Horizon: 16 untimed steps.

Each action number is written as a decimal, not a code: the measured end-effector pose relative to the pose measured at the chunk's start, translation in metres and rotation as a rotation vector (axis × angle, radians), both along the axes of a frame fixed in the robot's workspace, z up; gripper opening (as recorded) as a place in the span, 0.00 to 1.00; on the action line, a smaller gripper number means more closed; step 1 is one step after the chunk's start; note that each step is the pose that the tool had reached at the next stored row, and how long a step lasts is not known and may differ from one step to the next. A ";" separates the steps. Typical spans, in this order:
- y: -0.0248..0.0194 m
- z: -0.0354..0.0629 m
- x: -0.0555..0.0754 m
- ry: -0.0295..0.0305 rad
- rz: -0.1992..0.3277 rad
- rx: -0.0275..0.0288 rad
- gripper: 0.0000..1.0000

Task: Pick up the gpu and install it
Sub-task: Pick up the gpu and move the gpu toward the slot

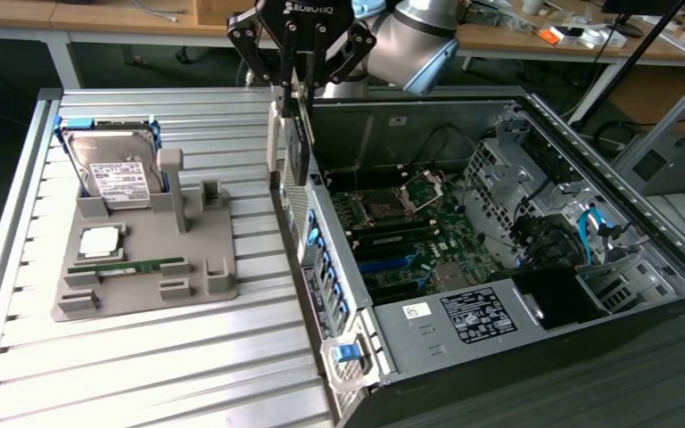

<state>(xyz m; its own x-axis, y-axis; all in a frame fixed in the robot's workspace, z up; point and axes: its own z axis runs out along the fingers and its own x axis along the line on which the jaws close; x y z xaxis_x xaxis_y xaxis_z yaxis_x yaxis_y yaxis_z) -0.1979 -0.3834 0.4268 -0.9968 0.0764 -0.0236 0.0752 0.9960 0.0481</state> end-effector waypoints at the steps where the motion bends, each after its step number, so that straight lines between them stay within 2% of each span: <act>1: 0.0000 0.0000 0.001 0.0000 0.000 0.0000 0.27; 16: 0.0000 -0.0001 0.016 0.0001 0.000 0.0000 0.27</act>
